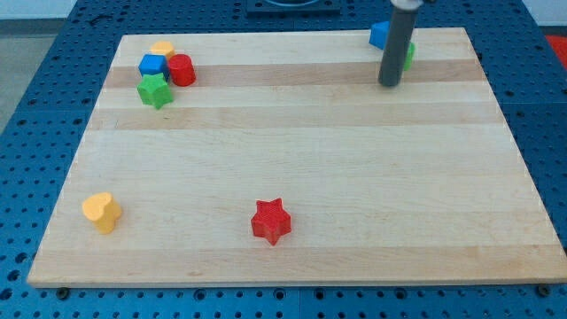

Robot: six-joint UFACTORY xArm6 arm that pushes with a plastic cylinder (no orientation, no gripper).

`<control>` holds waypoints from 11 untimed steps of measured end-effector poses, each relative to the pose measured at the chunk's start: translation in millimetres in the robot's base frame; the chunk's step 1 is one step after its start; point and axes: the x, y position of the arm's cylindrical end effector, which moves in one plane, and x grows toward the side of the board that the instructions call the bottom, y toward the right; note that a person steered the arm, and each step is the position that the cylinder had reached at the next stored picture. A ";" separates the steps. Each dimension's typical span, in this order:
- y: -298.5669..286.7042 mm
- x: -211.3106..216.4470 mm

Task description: Move red star towards blue triangle

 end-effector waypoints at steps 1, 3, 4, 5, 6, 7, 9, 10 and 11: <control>-18.7 108.2; -81.7 226.8; -143.8 214.8; -208.6 196.5; -235.4 220.6; -256.0 206.4; -212.8 155.9; -201.4 119.9; -183.8 94.9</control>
